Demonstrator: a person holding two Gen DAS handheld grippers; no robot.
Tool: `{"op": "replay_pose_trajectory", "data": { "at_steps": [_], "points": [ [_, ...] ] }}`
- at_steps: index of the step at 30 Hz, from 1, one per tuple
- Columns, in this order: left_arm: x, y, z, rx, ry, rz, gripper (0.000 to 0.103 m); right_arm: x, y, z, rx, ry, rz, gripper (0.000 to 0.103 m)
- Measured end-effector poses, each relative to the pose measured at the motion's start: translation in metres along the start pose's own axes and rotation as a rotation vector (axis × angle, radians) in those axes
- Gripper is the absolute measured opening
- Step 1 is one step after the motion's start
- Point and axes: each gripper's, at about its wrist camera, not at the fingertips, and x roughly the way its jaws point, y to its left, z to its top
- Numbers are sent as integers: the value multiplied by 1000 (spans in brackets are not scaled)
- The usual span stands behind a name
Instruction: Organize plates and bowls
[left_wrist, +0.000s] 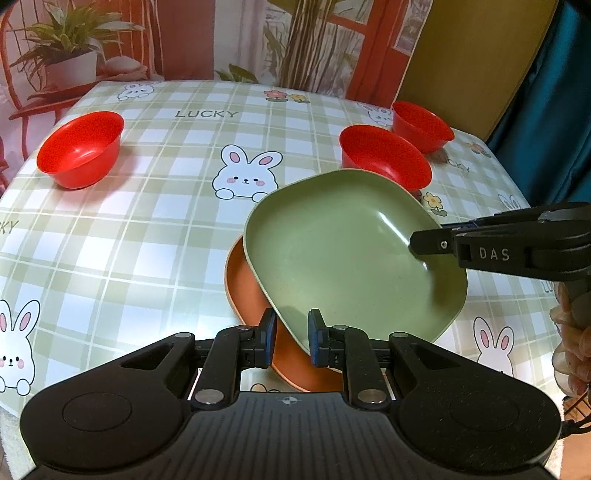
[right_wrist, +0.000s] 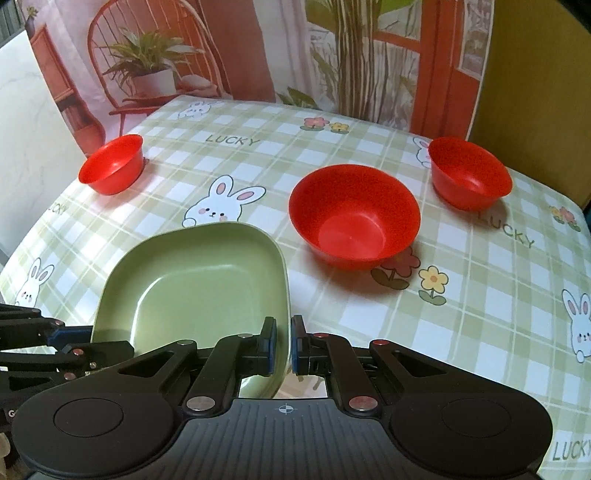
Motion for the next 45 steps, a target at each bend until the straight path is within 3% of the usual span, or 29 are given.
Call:
{"op": "replay_pose_trajectory", "data": {
  "at_steps": [25,28,32,45],
  "points": [
    [-5,-4,-6,35,-24,68,20,14,11,-6,-19,15,-8,9],
    [-5,-4,-6,34,-24,70,24,15,11,-6,-20,18,-5,9],
    [-4,-6,-6,34,-13,70,38,16,14,-6,-42,17,-18,8],
    [2,7,-6,-36,6,89,39,18,13,-8,-40,28,-23,11]
  ]
}}
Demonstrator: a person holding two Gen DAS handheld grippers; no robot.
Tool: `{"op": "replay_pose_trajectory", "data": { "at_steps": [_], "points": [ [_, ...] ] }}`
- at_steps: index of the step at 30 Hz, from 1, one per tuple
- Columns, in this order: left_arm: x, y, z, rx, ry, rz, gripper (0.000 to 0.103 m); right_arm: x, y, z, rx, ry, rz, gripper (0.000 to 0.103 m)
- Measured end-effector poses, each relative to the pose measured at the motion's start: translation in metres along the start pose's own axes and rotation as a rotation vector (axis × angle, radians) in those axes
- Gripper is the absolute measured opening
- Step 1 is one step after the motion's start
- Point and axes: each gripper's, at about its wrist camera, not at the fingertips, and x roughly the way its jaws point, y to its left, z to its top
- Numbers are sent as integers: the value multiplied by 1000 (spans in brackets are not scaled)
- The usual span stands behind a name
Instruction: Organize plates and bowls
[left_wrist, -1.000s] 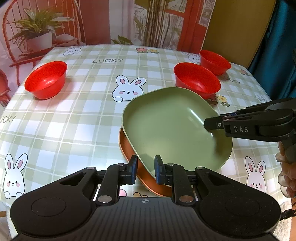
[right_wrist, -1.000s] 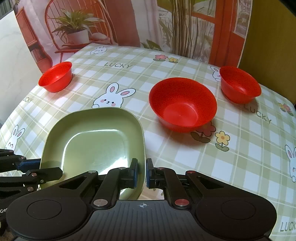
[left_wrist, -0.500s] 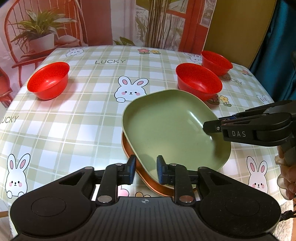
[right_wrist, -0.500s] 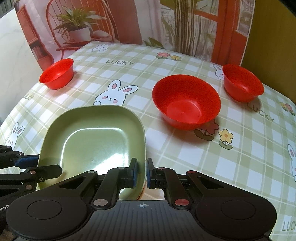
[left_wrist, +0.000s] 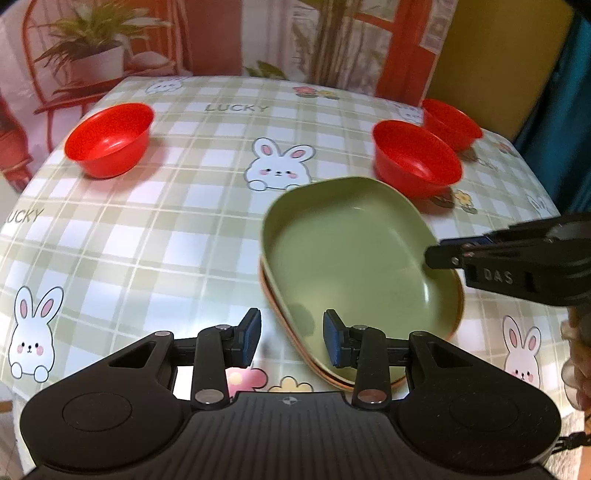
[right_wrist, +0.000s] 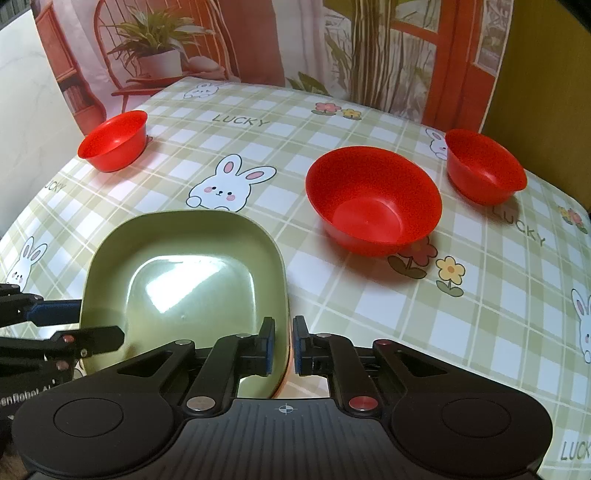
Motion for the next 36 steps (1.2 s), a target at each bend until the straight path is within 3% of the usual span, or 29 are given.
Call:
{"op": "replay_pose_trajectory", "data": {
  "at_steps": [12,17,21,25,36],
  "points": [
    [17,11,0,-53,45,-10,45,3,-3,-4,2,24,-23,12],
    [24,16,-1,-77,60,-19,54,1,-4,-3,3,22,-26,12],
    [22,18,-1,-74,54,-15,52,0,-4,-2,4,19,-23,13],
    [10,18,4,-79,-4,-27,52,-8,1,0,-12,-2,2,18],
    [-43,13,40,-20,-238,-5,52,-49,15,28,-28,-136,-19,18]
  ]
}}
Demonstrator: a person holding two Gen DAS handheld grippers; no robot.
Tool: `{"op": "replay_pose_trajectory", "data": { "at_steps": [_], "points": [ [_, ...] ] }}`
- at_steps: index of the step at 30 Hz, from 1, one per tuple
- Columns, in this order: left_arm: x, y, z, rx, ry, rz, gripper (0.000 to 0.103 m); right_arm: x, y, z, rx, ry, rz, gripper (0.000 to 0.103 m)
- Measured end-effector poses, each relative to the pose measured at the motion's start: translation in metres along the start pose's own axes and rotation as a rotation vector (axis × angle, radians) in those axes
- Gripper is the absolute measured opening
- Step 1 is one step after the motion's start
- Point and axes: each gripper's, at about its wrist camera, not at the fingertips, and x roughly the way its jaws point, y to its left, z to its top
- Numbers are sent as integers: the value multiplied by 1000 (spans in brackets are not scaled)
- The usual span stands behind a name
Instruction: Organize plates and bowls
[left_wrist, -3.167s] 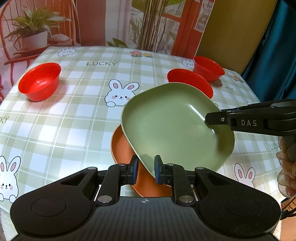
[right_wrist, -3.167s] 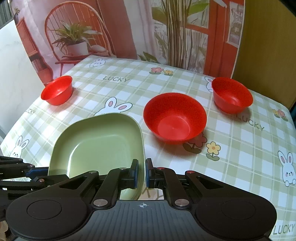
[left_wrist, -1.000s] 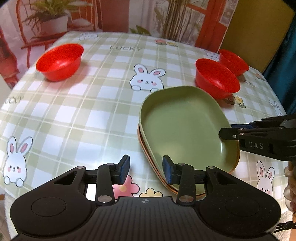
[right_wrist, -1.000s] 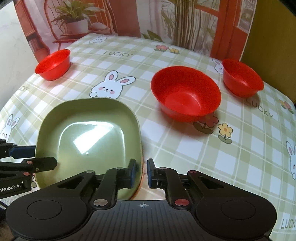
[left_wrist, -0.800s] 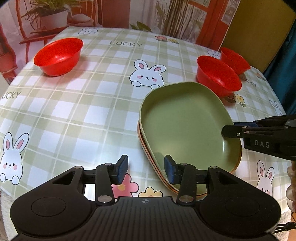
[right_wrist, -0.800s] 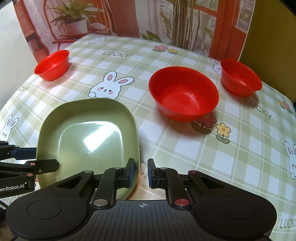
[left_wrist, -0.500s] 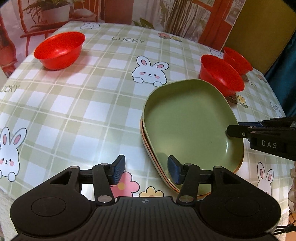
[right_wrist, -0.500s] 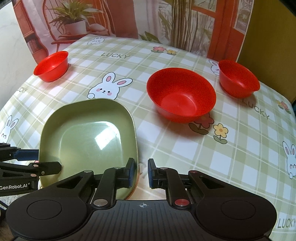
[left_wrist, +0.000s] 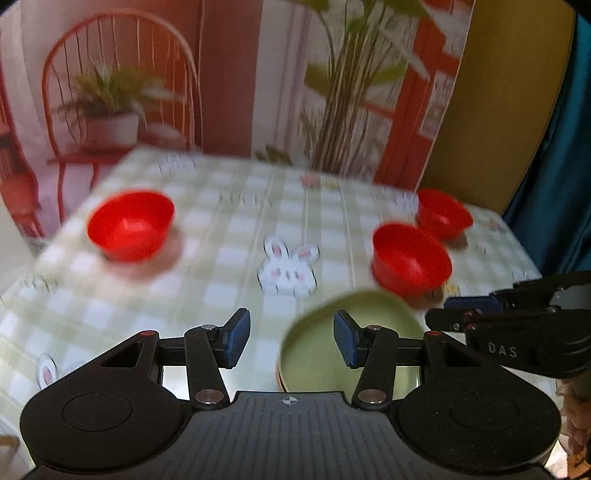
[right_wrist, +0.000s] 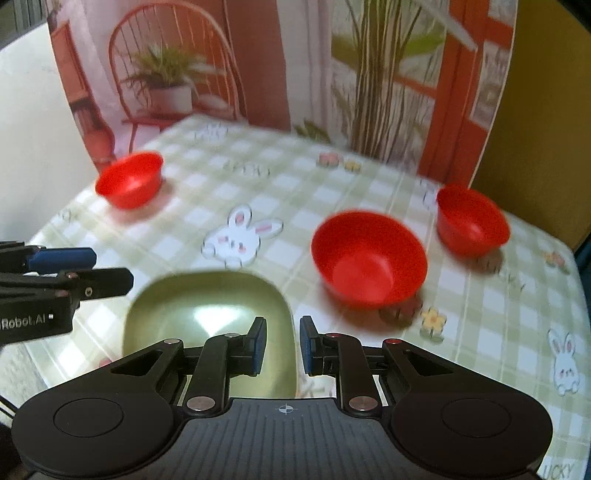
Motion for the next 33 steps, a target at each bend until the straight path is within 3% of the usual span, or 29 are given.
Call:
{"op": "replay_pose_trajectory", "data": {
  "at_steps": [5,18,33],
  "points": [
    [-13,11,29,-26,-69,7,52,-14,1,17,22,-51,-1,18],
    [-48,58,94,9,-228,108,52,-24,24,80,81,-143,33,19],
    [-47,163,125,39,-273,253,52,44,96,154,18,-145,76,19]
  ]
}}
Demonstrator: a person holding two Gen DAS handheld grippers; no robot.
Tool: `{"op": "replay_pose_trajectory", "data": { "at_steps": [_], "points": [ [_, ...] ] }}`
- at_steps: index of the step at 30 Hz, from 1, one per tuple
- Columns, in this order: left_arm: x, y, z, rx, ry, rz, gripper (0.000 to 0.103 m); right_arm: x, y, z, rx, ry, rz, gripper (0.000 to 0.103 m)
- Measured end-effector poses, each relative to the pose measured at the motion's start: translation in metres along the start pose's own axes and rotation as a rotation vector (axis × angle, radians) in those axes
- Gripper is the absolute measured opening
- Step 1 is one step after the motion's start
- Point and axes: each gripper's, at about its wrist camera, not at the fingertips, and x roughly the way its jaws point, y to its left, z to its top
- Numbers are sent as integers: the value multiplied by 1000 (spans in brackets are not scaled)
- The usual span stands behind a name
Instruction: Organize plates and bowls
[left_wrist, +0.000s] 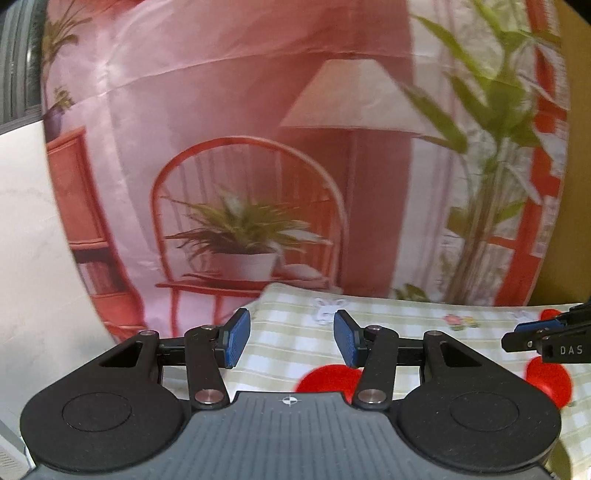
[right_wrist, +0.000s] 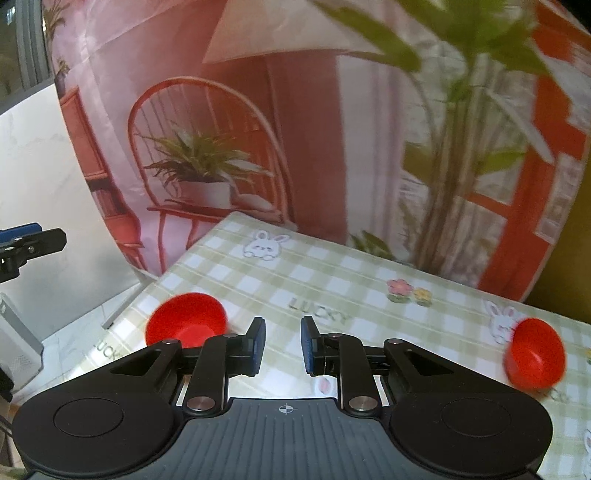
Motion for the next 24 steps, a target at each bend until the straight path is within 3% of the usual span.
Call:
{"op": "replay_pose_trajectory", "data": {
  "at_steps": [13,24],
  "points": [
    [68,60,-16,-29,67,23,52,94,60,24,-73,49,47,20],
    [132,44,-68,-85,199,-103,53,163,56,-3,-31,171,10,20]
  ]
}}
